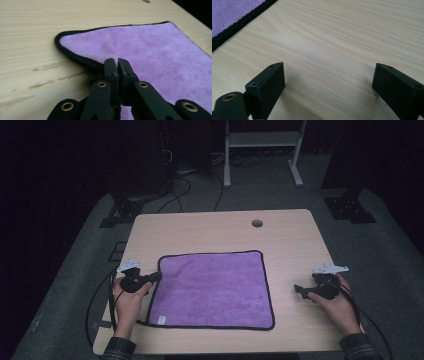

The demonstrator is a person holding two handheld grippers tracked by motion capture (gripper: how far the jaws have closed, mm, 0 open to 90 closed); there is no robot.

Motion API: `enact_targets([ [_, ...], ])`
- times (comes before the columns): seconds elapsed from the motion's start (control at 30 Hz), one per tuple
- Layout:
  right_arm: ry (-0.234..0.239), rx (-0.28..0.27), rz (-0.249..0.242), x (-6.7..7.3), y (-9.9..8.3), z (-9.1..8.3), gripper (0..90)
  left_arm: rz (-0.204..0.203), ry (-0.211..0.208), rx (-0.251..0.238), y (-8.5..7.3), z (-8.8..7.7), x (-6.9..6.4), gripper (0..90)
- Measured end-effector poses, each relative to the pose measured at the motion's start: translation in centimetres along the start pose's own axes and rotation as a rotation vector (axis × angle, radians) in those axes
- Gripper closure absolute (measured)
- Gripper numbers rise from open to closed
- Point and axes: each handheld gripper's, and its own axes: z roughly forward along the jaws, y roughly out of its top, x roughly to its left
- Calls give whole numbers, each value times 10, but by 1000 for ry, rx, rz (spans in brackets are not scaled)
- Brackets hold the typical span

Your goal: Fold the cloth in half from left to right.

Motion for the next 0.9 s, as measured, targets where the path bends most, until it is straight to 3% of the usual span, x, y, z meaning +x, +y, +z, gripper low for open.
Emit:
enact_targets([
  [0.53,-1,0,-2,0,0,0,92,63,-162,19,16,32,-45,872],
  [0.9,-2,6,0,1,0,1,72,99,-225,50,22,55,-74,873],
])
